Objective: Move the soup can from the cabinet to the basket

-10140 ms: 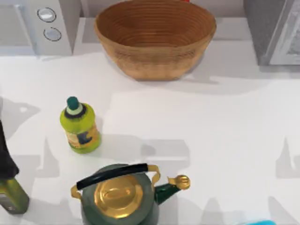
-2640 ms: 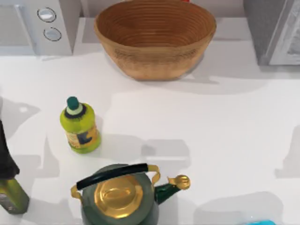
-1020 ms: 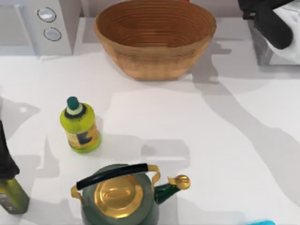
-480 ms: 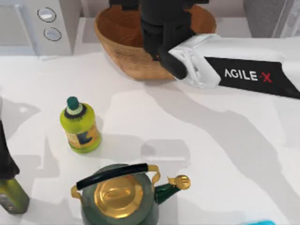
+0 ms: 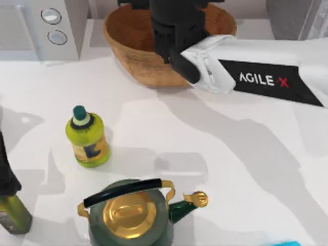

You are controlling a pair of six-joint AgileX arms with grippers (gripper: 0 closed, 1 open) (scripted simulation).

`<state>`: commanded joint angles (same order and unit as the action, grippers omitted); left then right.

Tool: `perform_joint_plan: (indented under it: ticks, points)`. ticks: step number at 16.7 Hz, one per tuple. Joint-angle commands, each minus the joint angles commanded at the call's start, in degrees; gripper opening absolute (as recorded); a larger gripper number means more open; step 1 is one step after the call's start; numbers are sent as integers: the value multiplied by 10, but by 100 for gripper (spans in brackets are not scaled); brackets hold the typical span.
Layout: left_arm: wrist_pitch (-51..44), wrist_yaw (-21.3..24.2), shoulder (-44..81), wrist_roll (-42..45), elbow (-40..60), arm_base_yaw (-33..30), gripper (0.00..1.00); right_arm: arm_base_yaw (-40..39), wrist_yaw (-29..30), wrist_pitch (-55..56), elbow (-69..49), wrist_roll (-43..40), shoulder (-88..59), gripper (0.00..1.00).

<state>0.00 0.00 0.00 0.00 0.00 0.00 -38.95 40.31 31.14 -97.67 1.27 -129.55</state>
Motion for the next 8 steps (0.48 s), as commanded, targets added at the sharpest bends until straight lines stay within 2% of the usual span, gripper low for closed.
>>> perform_joint_plan:
  ticks: [6, 8]
  points:
    - [0, 0, 0, 0, 0, 0, 100, 7, -7, -3, -25, -1, -19, 0]
    - [0, 0, 0, 0, 0, 0, 100, 7, -7, -3, -25, -1, -19, 15]
